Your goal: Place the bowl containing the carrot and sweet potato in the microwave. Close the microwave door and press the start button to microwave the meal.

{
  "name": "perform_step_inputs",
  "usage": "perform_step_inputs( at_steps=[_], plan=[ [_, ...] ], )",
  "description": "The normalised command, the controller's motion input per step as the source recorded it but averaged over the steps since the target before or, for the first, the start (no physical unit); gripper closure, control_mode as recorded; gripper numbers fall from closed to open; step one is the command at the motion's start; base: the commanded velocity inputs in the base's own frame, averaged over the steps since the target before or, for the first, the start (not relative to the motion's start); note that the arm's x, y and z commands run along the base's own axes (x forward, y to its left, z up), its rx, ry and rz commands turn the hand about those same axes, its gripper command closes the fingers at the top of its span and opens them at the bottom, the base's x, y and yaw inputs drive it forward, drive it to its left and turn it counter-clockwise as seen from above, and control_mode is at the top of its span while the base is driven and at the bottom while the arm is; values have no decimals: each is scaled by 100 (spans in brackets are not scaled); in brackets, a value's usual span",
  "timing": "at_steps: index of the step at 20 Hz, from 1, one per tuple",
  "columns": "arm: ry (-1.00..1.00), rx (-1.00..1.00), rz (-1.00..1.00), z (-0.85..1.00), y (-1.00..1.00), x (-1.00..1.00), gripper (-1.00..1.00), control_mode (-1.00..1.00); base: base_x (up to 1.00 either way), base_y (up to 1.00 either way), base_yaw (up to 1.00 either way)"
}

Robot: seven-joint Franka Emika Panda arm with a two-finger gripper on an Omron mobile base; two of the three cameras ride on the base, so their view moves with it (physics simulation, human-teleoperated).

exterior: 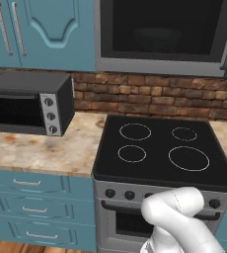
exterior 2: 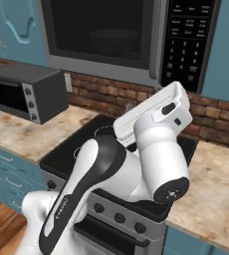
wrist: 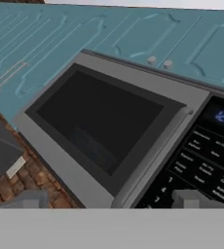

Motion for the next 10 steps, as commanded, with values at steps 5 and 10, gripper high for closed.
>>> perform_step_inputs(
  at_steps=[5,10],
  plan=[
    [0,0,0,0,0,36,100,-100,0,0,0],
    [0,-1,0,-3,-1,38,100,-100,0,0,0]
  ],
)
